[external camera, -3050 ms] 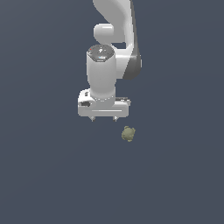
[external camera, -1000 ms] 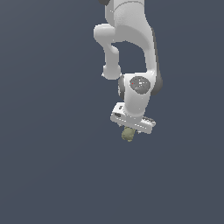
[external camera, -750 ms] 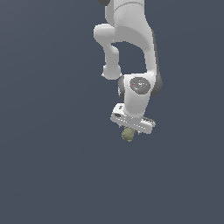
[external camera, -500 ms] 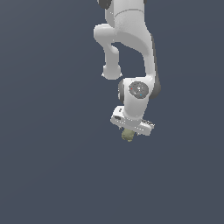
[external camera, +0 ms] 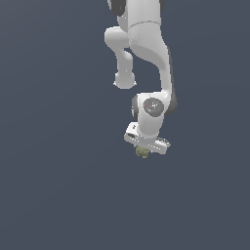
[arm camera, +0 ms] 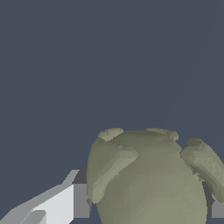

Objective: Pick up the object and move it to a goal position.

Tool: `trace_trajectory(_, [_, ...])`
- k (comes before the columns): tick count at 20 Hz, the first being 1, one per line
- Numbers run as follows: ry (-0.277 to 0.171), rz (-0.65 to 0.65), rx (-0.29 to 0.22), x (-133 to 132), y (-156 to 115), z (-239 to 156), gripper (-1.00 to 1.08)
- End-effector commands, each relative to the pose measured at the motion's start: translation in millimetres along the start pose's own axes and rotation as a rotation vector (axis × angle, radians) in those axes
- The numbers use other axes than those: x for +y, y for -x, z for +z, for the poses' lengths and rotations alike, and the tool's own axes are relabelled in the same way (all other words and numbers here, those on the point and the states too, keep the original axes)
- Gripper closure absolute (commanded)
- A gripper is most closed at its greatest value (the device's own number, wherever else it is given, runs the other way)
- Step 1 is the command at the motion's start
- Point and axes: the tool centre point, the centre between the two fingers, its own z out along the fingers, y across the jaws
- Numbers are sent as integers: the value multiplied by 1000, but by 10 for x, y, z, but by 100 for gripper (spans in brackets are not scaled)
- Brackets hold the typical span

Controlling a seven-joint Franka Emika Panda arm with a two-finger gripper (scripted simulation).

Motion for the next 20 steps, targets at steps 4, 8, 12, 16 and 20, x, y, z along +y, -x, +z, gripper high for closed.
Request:
trace_trajectory(4, [0, 0, 0, 1, -4, 6, 108])
trace_trajectory(8, [0, 0, 0, 1, -4, 6, 108])
trace_trajectory(12, [0, 0, 0, 14, 1, -13, 108])
trace_trajectory(16, [-1, 0, 1, 79, 22, -85, 108])
trace_trajectory(20, [-1, 0, 1, 199, 59, -211, 108])
